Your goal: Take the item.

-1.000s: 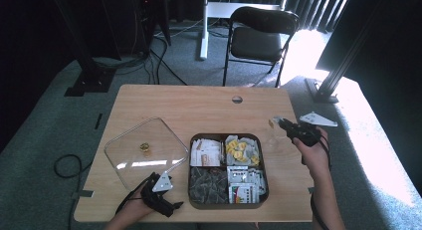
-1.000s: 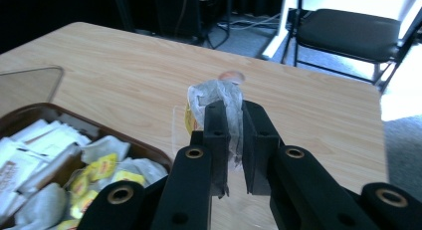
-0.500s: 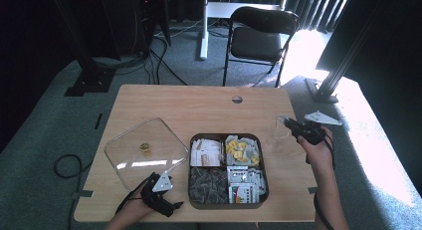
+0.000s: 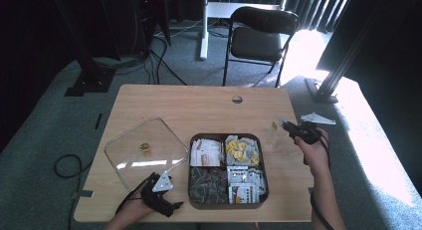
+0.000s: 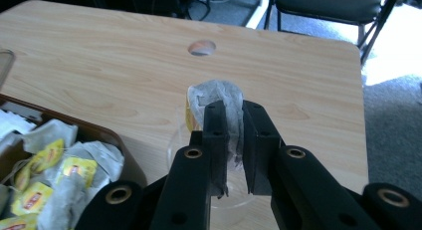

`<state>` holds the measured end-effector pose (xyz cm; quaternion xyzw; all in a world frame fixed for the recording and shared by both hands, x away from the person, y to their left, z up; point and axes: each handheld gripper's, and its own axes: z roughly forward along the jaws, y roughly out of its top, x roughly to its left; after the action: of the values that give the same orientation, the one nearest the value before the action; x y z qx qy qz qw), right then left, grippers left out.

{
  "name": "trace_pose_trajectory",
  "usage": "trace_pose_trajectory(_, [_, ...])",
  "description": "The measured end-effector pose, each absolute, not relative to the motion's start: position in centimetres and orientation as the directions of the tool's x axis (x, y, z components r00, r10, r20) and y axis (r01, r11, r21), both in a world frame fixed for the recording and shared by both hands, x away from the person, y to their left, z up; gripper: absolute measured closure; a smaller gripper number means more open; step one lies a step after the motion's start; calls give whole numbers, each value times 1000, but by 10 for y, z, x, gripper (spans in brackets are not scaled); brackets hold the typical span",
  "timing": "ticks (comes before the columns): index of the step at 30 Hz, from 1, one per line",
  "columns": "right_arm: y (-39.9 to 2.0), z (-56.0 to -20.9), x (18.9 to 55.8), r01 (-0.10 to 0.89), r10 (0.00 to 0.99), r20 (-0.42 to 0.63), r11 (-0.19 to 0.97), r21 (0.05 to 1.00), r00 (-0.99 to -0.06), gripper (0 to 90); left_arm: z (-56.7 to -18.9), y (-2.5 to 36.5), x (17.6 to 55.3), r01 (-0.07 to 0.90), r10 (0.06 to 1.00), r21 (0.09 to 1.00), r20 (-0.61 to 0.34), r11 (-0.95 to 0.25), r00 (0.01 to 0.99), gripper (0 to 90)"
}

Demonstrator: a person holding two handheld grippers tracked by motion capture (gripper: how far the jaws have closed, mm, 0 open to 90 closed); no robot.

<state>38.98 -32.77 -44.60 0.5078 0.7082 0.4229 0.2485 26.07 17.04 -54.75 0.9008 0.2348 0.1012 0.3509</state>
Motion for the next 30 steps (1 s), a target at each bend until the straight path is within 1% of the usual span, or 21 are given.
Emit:
trace_pose_trajectory(1, [-329,-448,391,519,929,88,121,846,-360,795,-548,170,261,352,494,680,18,-643,869,13])
trace_pose_trajectory(2, [-329,-448,391,519,929,88,121,846,-360,795,-548,170,261,352,494,680,18,-643,869,12])
trace_pose_trajectory(5, [-331,-451,393,528,930,100,110,842,-353,719,-548,170,261,353,495,680,17,-643,869,13])
trace_pose_trajectory(7, [-331,-451,394,532,931,110,100,841,-349,687,-548,170,261,353,495,680,17,-643,869,12])
trace_pose_trajectory(8, [-331,-451,394,532,931,110,100,841,-349,687,-548,170,261,353,495,680,17,-643,869,12])
trace_pose_trajectory(12, [-332,-449,393,506,927,106,98,857,-360,563,-548,170,261,353,495,680,18,-643,869,12])
trace_pose_trajectory(16, [-331,-448,389,492,914,113,103,865,-390,486,-547,170,261,353,495,680,17,-643,869,12])
trace_pose_trajectory(25, [-329,-444,381,459,893,106,120,880,-437,403,-548,170,261,353,495,680,17,-643,869,12])
trace_pose_trajectory(27, [-327,-444,378,446,888,101,125,886,-450,368,-548,170,261,353,495,680,18,-643,869,12])
trace_pose_trajectory(28, [-326,-444,377,441,886,101,124,889,-453,369,-548,170,261,353,495,680,17,-643,869,12])
trace_pose_trajectory(30, [-324,-444,375,437,878,114,116,892,-464,342,-547,170,261,352,495,679,18,-644,869,12])
